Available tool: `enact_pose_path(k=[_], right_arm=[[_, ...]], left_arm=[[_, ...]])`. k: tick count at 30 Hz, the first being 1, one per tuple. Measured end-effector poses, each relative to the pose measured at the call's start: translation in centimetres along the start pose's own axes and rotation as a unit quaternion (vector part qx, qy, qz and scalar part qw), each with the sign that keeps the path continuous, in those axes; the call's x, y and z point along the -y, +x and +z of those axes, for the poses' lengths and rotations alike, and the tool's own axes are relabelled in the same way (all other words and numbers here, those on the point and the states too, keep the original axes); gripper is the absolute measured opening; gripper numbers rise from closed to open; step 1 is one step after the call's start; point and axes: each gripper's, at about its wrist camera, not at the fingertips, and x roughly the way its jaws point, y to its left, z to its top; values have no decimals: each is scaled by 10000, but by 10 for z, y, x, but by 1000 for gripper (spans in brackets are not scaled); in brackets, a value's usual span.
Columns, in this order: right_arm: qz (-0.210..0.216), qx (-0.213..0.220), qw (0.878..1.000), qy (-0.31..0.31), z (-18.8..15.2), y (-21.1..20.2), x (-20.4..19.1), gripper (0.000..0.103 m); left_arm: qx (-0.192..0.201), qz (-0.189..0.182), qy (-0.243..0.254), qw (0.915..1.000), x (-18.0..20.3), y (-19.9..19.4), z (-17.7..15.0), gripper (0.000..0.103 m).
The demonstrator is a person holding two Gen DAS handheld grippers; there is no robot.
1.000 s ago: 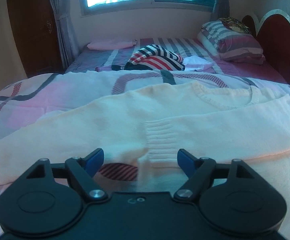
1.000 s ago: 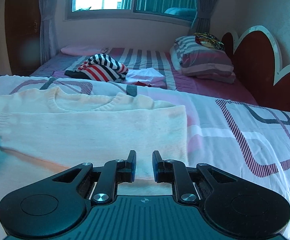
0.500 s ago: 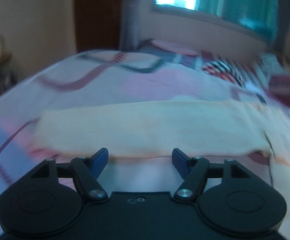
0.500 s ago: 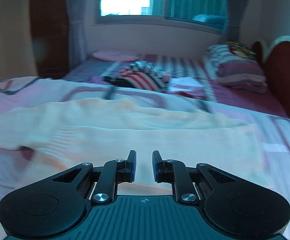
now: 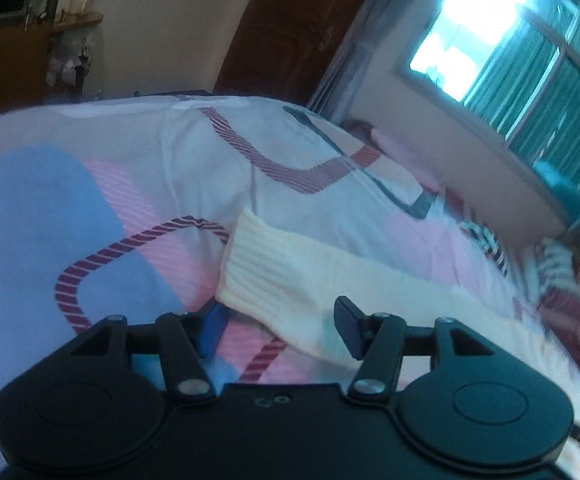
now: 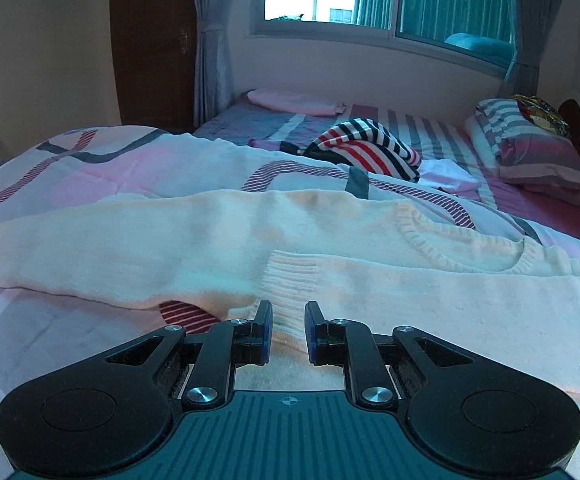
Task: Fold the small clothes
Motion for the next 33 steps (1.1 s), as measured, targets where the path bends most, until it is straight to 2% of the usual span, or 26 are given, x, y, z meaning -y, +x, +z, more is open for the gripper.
enact_pose_path(k=[3,5,6,7,8,9,17,26,29,30,31,33], right_arm=[[-80,33,9999,97,0,-1,2,15],[-128,52,9998,172,0,0,5,15],[-147,42,9997,204,0,2,7,15],[-164,37,9996,239,0,2,8,15],[-186,58,9994,274,0,3,10,15],[-196,99,9993,298,0,2,11,15],[-260,61,9984,490,1,16,31,15],[397,53,9977,550,1,22,32,15],[329,67,9983,466,9,30,32,16],[299,96,9982,514,11,31,33,20],[294,72,9979,574,13,34,34,38],[313,124,9976,607,17,37,34,58]], left_arm=[[145,-207,-399,9989,-12,-5,-5,55],[219,-157,-317,9991,-9,-5,-7,54],[241,-102,-226,9994,-6,-3,-6,47],[264,-8,-147,9995,-3,-1,-5,31],[256,94,-106,9996,-2,1,-5,21],[228,191,-79,9995,-2,4,-3,4],[354,290,232,9987,9,6,1,3],[339,451,484,9972,23,6,0,3],[327,531,539,9966,19,4,-1,4],[363,535,554,9964,17,3,-1,4],[362,525,559,9964,15,2,-1,4],[233,432,536,9974,11,5,0,6]])
